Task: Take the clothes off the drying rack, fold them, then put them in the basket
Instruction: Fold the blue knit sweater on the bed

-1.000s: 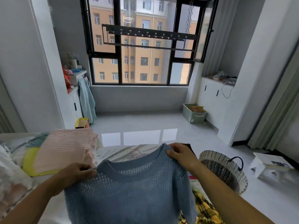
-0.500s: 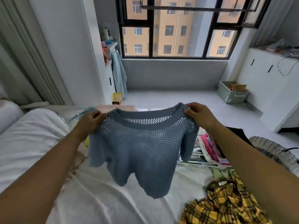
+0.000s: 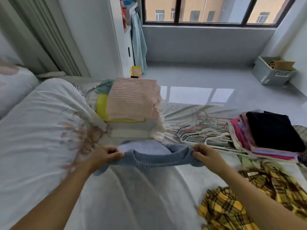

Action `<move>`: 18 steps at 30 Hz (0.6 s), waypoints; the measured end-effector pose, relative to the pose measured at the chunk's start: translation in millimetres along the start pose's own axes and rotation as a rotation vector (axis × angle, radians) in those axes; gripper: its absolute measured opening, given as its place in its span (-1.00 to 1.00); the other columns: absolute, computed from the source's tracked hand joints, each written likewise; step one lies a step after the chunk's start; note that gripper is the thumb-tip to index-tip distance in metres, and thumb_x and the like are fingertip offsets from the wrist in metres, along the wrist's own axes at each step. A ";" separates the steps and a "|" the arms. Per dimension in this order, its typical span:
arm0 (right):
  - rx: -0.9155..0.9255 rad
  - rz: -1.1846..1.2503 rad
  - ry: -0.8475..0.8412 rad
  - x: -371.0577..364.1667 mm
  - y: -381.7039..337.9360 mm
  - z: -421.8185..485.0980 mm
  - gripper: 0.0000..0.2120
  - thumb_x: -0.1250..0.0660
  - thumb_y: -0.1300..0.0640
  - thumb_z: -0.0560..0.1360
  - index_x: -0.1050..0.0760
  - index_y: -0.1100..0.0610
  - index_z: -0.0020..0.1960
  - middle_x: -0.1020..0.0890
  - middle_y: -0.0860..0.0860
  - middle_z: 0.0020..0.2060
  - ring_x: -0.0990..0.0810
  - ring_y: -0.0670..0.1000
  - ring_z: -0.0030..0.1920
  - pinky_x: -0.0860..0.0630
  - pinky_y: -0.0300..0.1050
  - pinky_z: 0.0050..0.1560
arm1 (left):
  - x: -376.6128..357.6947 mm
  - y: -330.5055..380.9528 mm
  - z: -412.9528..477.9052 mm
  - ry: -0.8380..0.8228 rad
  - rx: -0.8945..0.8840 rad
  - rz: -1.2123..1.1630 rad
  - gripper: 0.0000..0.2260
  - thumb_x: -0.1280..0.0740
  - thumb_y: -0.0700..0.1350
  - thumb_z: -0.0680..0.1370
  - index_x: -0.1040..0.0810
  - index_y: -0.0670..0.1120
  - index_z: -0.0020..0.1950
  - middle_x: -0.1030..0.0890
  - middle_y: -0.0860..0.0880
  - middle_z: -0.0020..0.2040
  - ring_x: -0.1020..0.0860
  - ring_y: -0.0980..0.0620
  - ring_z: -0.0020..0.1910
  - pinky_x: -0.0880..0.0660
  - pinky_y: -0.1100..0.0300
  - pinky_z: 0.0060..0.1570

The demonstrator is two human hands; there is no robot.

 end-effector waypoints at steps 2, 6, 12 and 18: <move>-0.083 -0.035 -0.103 -45.3 48.9 -9.3 -0.89 -0.27 0.29 0.49 -0.53 0.16 -0.04 -0.61 0.12 -0.18 -0.53 0.04 -0.21 -0.42 -0.28 -0.24 | -45.7 -48.0 -8.8 -0.093 0.093 0.050 -0.64 -0.43 0.13 0.36 -0.42 0.01 -0.53 -0.36 0.11 -0.56 -0.30 0.21 -0.51 -0.21 0.33 -0.43; -0.201 -0.034 -0.285 -121.4 128.9 -39.4 -0.90 -0.26 0.17 0.47 -0.47 0.00 -0.17 -0.49 -0.06 -0.33 -0.42 -0.15 -0.33 -0.33 -0.21 -0.25 | -130.5 -132.5 -41.0 -0.242 0.208 0.083 -0.60 -0.41 0.14 0.41 -0.39 0.06 -0.55 -0.31 0.12 -0.58 -0.26 0.22 -0.52 -0.16 0.29 -0.41; -0.416 0.002 -0.598 -199.1 209.2 -90.6 -0.94 -0.24 0.07 0.54 -0.42 -0.04 -0.11 -0.45 -0.08 -0.26 -0.40 -0.15 -0.26 -0.30 -0.33 -0.23 | -218.8 -201.9 -89.2 -0.456 0.392 0.104 -0.59 -0.30 0.11 0.53 -0.39 0.14 -0.53 -0.37 0.14 -0.56 -0.33 0.23 -0.47 -0.21 0.33 -0.38; -0.450 -0.017 -0.407 -212.4 249.5 -83.0 -0.91 -0.24 0.10 0.57 -0.43 -0.08 0.01 -0.56 -0.05 -0.01 -0.54 -0.09 0.04 -0.43 -0.31 0.03 | -246.5 -230.0 -100.1 -0.341 0.469 0.021 -0.77 -0.34 0.04 0.51 -0.52 0.11 -0.36 -0.56 0.13 -0.31 -0.52 0.29 -0.24 -0.40 0.38 -0.14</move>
Point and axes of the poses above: each hand's wrist, its own z-axis towards the middle knuckle, its own x-axis out of the back of the hand, y = z × x, the point moved 5 cm from there along z, towards the middle knuckle
